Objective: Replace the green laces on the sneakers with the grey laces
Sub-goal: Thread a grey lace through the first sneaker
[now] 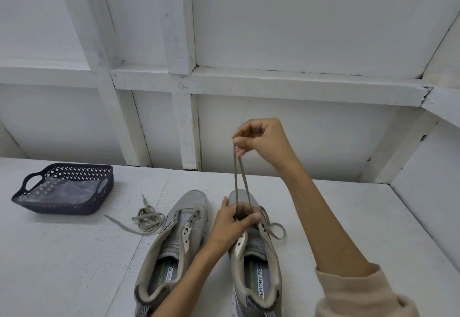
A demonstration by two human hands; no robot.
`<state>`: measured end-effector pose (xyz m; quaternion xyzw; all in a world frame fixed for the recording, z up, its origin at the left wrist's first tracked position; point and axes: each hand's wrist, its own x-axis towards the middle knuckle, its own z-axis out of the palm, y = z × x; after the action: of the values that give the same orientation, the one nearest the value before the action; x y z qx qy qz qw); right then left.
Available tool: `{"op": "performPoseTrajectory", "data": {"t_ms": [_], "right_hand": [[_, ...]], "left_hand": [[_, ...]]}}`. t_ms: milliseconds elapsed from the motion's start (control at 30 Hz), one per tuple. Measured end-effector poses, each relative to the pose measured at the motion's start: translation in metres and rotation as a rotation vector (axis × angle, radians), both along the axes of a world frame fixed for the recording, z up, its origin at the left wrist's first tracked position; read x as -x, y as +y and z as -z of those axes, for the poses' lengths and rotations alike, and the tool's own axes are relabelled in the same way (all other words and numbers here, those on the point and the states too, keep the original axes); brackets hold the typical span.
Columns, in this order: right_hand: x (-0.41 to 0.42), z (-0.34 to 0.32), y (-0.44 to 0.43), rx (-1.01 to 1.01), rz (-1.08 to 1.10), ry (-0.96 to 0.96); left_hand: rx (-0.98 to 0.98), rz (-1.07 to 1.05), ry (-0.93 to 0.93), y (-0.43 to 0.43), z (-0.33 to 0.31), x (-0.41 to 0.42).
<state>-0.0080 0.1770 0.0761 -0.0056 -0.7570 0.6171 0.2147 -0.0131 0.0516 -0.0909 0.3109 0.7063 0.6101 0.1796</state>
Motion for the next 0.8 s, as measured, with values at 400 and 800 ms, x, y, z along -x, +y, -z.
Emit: {"op": "performPoseTrajectory", "data": {"t_ms": [400,800], "right_hand": [[-0.008,0.016,0.01,0.014,-0.25,-0.287],[0.013,0.14,0.052,-0.485,0.001,-1.141]], "left_hand": [[-0.128,-0.121,-0.026,-0.006,-0.001,-0.01],[-0.058,-0.008,0.11,-0.004,0.004,-0.003]]}}
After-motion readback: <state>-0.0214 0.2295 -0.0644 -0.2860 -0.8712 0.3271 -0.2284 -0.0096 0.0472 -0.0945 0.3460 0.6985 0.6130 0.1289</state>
